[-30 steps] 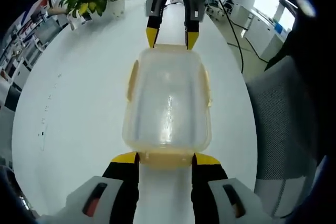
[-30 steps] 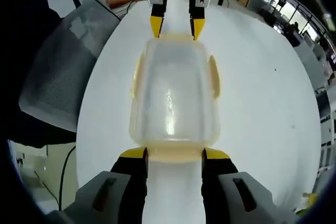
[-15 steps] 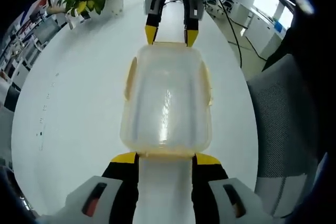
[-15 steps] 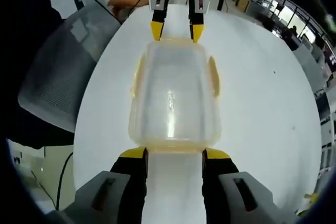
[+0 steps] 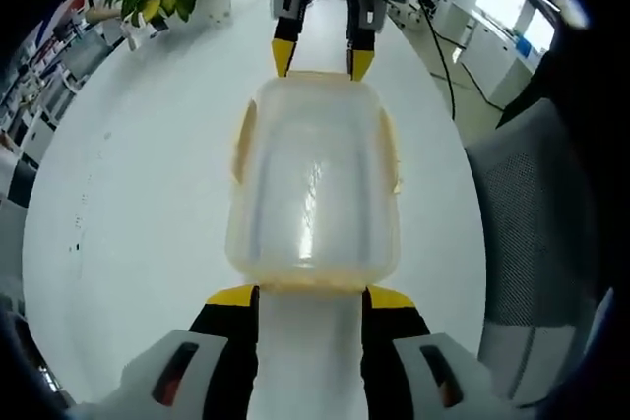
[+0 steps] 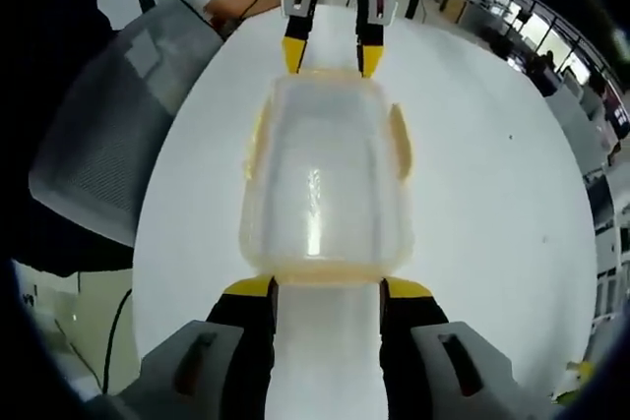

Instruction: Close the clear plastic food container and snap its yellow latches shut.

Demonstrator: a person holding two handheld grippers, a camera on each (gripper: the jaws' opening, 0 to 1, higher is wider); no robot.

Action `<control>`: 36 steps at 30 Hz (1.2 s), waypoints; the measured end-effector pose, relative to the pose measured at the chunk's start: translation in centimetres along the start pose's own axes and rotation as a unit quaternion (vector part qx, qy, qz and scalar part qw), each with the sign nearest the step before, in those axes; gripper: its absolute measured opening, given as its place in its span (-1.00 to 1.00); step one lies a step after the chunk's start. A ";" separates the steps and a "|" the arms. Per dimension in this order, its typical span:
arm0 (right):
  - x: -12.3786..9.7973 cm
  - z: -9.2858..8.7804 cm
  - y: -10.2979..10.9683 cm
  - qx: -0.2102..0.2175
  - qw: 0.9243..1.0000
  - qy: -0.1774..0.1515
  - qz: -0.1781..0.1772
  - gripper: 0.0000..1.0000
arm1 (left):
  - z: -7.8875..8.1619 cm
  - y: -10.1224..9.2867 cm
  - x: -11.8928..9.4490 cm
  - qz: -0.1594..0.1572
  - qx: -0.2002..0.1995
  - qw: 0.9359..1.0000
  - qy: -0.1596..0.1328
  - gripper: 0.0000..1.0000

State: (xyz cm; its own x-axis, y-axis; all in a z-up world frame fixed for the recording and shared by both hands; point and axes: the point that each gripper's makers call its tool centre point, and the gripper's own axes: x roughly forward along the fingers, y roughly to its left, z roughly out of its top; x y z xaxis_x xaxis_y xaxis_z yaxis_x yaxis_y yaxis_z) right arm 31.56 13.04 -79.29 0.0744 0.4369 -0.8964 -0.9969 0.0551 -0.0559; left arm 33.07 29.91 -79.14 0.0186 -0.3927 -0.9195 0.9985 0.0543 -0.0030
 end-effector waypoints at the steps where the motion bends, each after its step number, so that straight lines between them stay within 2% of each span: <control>1: -0.1 0.0 0.0 0.014 1.000 -0.003 -0.004 -0.25 | -0.1 0.1 0.0 0.003 -0.005 1.000 -0.003 -0.29; 4: -0.4 -0.3 0.0 0.038 0.999 -0.014 -0.007 -0.30 | -0.4 0.3 0.0 0.006 -0.034 0.999 -0.018 -0.26; 7: -0.8 -0.6 -0.2 0.054 0.998 -0.020 -0.015 -0.29 | -0.7 0.3 -0.2 0.007 -0.043 0.999 -0.023 -0.28; 9: -1.2 -0.4 -0.2 0.090 0.995 -0.042 -0.015 -0.29 | -0.8 0.2 -0.5 0.007 -0.068 0.997 -0.036 -0.28; 11: -1.5 -0.3 -0.3 0.124 0.990 -0.058 -0.017 -0.28 | -0.7 0.2 -0.9 0.005 -0.111 0.992 -0.062 -0.28; 12: -1.6 -0.3 -0.3 0.147 0.987 -0.068 -0.020 -0.27 | -0.6 0.3 -1.2 0.003 -0.142 0.987 -0.081 -0.28; 14: -1.7 -0.8 -0.3 0.185 0.980 -0.064 -0.026 -0.30 | -0.6 0.5 -1.6 0.004 -0.180 0.979 -0.100 -0.28; 15: -1.7 -0.7 -0.2 0.204 0.976 -0.072 -0.022 -0.31 | -0.7 0.3 -1.6 -0.002 -0.214 0.971 -0.110 -0.28; 17: -1.9 -0.1 -0.1 0.242 0.965 -0.096 -0.021 -0.31 | -0.2 0.2 -1.7 -0.005 -0.242 0.960 -0.143 -0.28; 19: -2.2 0.1 0.0 0.268 0.957 -0.111 -0.015 -0.32 | -0.5 0.2 -1.7 -0.001 -0.266 0.952 -0.150 -0.29; 22: -2.7 0.6 -0.5 0.336 0.930 -0.150 -0.016 -0.36 | -0.1 -0.1 -2.0 -0.003 -0.308 0.934 -0.179 -0.30; 23: -2.8 0.8 -0.7 0.363 0.917 -0.165 -0.016 -0.38 | -0.1 -0.2 -2.1 -0.004 -0.324 0.928 -0.185 -0.31; 26: -2.7 1.3 -1.0 0.396 0.898 -0.191 -0.010 -0.40 | 0.3 0.0 -2.1 0.004 -0.358 0.911 -0.205 -0.34; 27: -2.6 1.5 -1.1 0.393 0.898 -0.198 -0.012 -0.37 | 0.6 0.1 -1.9 0.006 -0.373 0.903 -0.214 -0.39; 29: -2.2 1.3 -0.9 0.392 0.901 -0.185 -0.016 -0.35 | 0.6 -0.3 -1.6 0.000 -0.372 0.905 -0.208 -0.44; 31: -1.6 1.4 -0.4 0.384 0.907 -0.173 -0.014 -0.39 | 0.1 -0.2 -1.0 0.013 -0.389 0.900 -0.196 -0.44; 32: -1.3 1.5 0.1 0.384 0.908 -0.167 -0.005 -0.44 | 0.5 -0.4 -0.9 0.011 -0.396 0.896 -0.199 -0.44; 34: -1.0 1.6 0.6 0.381 0.910 -0.166 0.000 -0.49 | 1.2 -1.4 -0.6 -0.019 -0.419 0.883 -0.208 -0.47; 35: -1.0 1.6 0.4 0.391 0.905 -0.170 -0.004 -0.49 | 0.5 -1.1 -0.3 0.002 -0.420 0.887 -0.191 -0.45; 36: -1.0 1.5 0.4 0.389 0.905 -0.170 -0.007 -0.49 | 0.9 -1.0 -0.2 0.001 -0.417 0.887 -0.199 -0.43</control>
State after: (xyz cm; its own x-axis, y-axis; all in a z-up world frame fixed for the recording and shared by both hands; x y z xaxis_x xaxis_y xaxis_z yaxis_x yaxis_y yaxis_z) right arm 31.10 14.03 -77.75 0.2216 0.6748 -0.7039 -0.6856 0.6212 0.3796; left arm 32.12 29.12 -78.59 0.2030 -0.6754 -0.7090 0.6168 0.6506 -0.4431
